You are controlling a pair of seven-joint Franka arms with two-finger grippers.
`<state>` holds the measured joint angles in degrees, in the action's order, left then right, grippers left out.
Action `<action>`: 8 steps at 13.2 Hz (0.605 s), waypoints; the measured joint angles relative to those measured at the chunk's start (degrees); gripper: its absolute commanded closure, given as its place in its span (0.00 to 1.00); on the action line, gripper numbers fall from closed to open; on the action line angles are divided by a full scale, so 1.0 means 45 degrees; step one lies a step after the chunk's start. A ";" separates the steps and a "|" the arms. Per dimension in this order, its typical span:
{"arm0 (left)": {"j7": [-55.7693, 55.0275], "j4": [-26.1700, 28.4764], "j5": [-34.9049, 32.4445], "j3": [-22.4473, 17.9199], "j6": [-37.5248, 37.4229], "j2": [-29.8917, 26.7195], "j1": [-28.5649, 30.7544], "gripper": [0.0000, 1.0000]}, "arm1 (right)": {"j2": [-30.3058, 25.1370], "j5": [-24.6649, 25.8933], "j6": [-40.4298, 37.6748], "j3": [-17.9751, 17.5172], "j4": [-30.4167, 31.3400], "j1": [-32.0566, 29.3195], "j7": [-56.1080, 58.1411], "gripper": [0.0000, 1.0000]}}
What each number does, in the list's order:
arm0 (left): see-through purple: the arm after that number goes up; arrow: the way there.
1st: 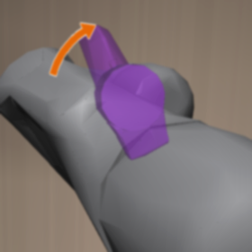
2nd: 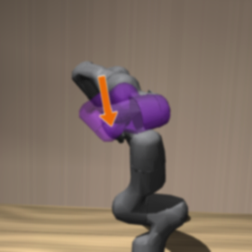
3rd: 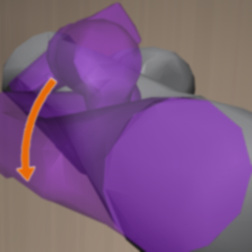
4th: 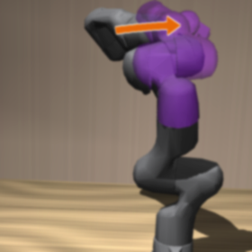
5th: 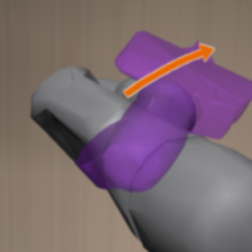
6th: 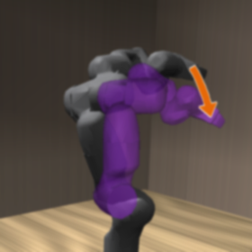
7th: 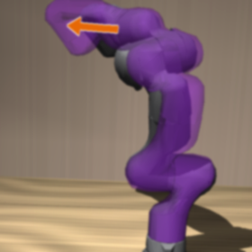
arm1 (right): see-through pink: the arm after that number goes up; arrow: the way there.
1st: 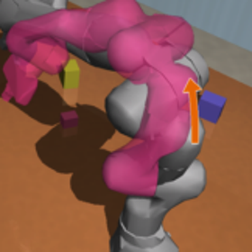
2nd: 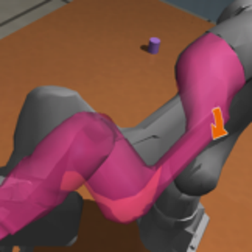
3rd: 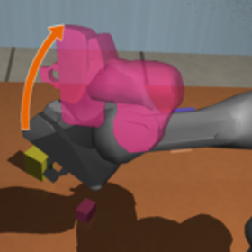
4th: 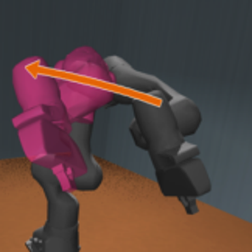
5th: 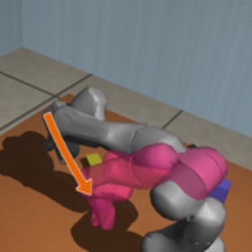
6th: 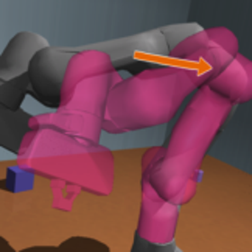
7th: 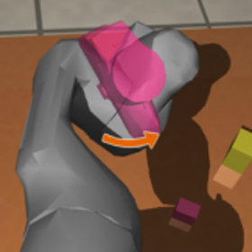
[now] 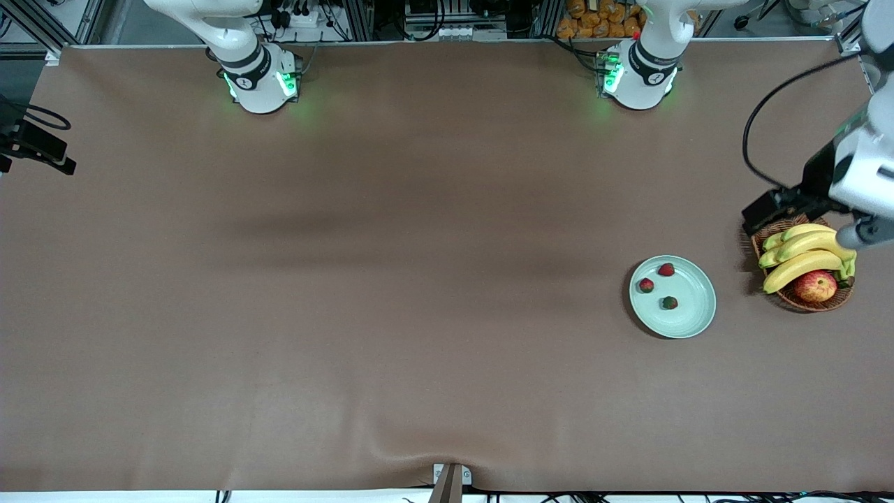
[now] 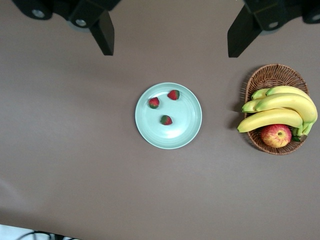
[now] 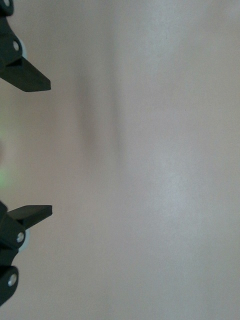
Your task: Collect all strawberries into plate
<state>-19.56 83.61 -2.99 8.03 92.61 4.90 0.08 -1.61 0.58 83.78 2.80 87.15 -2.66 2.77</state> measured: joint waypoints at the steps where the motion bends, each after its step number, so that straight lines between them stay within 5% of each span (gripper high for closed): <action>1: 0.0280 0.0022 0.0294 -0.0015 -0.0174 -0.0296 0.0058 0.00 | 0.0002 0.0000 0.0004 -0.0019 0.0002 0.0000 0.0000 0.00; 8: 0.1753 0.1651 0.1043 -0.0025 -0.0588 -0.1511 0.0378 0.00 | 0.0013 -0.0139 0.0003 -0.0103 0.0006 0.0001 0.0000 0.00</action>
<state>-11.67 91.04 1.70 7.92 89.96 -1.89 1.78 -1.55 -0.04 83.79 2.34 87.18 -2.66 2.77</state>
